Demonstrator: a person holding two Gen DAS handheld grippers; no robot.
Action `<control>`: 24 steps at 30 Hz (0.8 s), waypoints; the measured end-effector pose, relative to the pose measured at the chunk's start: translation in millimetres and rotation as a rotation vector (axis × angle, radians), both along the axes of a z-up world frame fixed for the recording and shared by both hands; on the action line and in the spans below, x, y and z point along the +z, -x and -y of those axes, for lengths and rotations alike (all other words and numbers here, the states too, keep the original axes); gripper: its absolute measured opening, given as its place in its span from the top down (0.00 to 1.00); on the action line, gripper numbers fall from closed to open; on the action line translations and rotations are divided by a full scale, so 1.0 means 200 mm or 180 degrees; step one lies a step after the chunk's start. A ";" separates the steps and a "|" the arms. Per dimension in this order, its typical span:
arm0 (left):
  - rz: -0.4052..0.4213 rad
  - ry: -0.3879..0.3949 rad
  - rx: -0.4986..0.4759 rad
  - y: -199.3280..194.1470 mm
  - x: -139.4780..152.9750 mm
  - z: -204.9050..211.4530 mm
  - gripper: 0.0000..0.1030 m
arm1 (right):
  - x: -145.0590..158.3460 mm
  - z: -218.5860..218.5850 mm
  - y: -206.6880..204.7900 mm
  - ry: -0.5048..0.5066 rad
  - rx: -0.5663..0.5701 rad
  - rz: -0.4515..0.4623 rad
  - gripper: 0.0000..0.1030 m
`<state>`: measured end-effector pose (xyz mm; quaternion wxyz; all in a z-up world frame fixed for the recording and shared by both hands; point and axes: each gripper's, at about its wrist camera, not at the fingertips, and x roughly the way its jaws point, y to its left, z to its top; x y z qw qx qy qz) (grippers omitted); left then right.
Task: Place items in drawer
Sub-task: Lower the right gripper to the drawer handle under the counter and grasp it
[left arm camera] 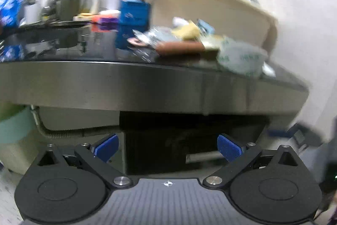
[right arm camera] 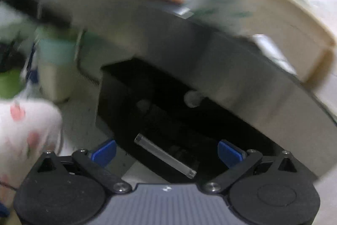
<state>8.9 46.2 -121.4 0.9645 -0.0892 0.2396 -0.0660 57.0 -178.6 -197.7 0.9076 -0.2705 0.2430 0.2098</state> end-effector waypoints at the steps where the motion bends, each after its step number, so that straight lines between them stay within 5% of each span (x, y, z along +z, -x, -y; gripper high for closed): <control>1: 0.0023 0.0018 0.0048 0.00 0.00 -0.01 0.02 | -0.03 -0.03 -0.04 0.0149 0.0096 -0.0003 0.00; 12: -0.0339 0.0017 0.0222 -0.03 -0.08 -0.01 0.01 | -0.44 -0.30 -0.45 0.1697 0.0973 -0.0326 0.00; 16: -0.0324 -0.0138 0.0297 -0.02 -0.10 0.01 0.01 | -0.54 -0.31 -0.53 0.1922 0.1076 -0.0489 0.00; 24: -0.0341 0.0049 0.0102 -0.01 -0.11 0.01 0.01 | -0.63 -0.33 -0.58 0.2060 0.1132 -0.0789 0.00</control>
